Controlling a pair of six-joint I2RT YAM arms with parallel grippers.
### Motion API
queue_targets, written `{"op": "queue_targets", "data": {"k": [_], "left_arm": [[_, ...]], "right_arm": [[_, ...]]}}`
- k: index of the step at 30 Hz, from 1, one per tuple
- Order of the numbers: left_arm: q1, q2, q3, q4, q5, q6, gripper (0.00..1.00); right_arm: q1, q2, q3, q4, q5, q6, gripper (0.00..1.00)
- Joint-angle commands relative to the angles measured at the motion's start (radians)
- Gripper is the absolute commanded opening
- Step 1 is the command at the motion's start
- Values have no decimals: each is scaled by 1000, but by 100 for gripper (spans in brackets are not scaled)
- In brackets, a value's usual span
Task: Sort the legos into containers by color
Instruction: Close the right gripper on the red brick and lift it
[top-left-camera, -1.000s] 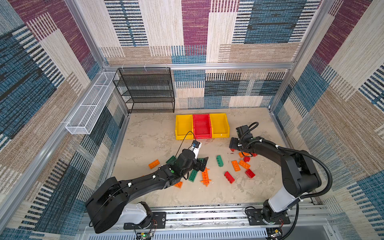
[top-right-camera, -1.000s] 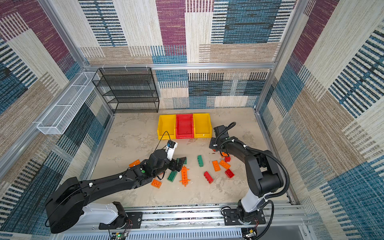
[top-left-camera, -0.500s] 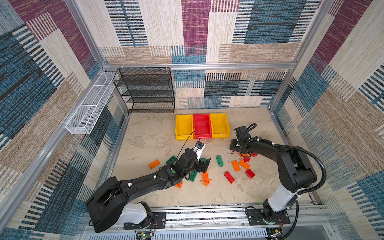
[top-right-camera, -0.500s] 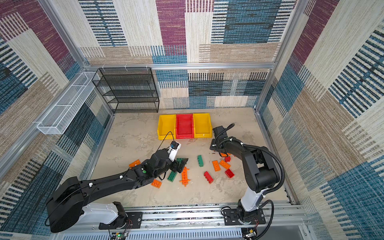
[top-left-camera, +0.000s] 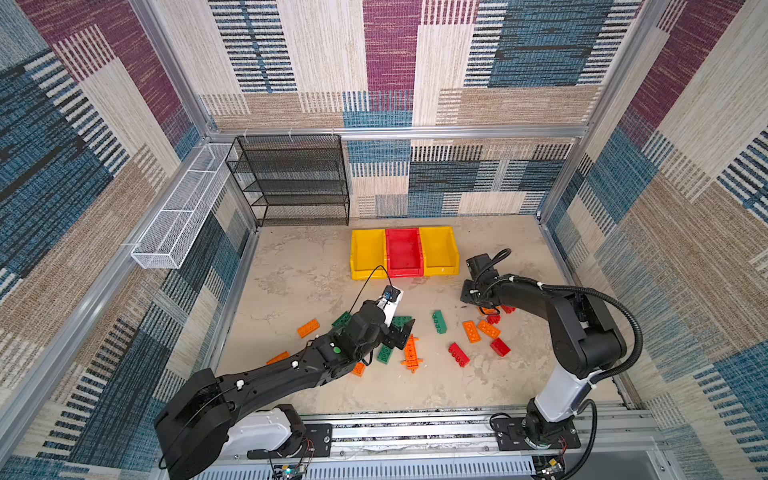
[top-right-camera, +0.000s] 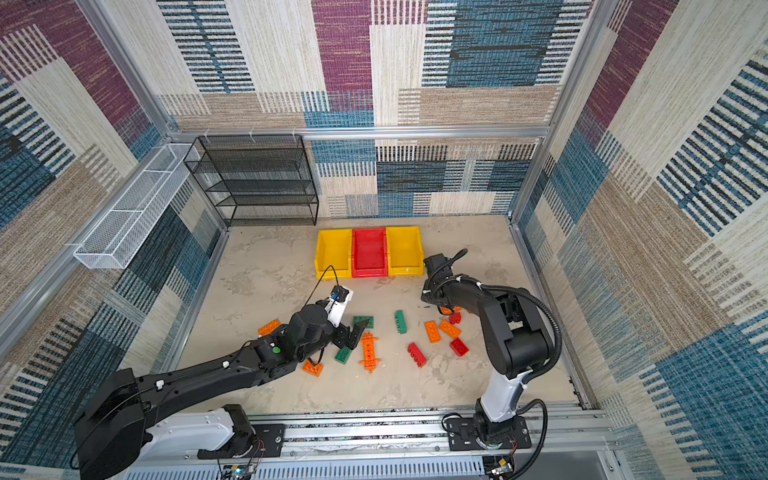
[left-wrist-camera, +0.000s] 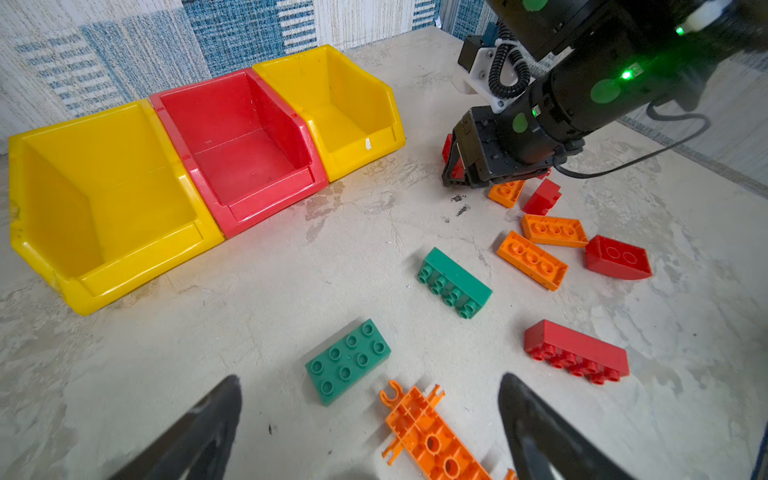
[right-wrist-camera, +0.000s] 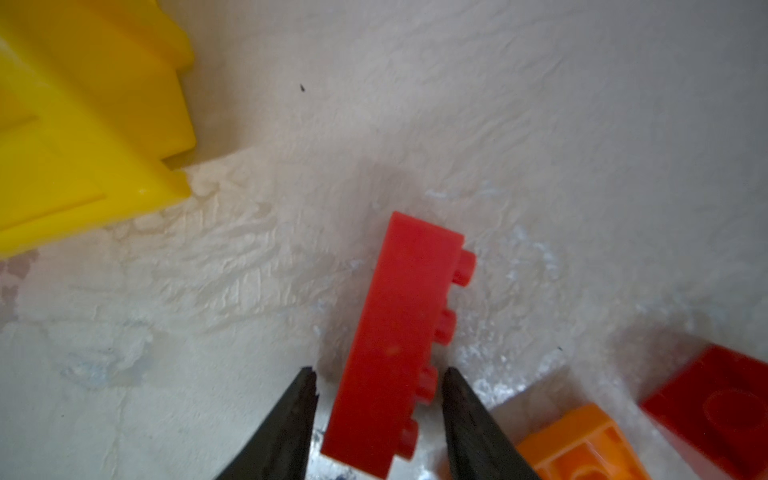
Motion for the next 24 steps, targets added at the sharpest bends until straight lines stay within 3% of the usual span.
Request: {"op": "queue_targets", "data": {"k": [1, 7, 16, 20, 24], "left_arm": [[0, -20, -9, -14, -16, -17, 97], [-1, -30, -11, -14, -6, -29, 97], [-2, -31, -25, -11, -9, -28, 96], [-1, -41, -36, -12, -20, -23, 96], [-2, -44, -45, -9, -27, -19, 96]], "right_arm": [[2, -30, -4, 8, 33, 14, 68], [2, -66, -8, 11, 55, 14, 72], [-3, 14, 57, 5, 80, 12, 67], [-9, 62, 79, 0, 70, 12, 58], [-9, 71, 80, 0, 73, 9, 37]]}}
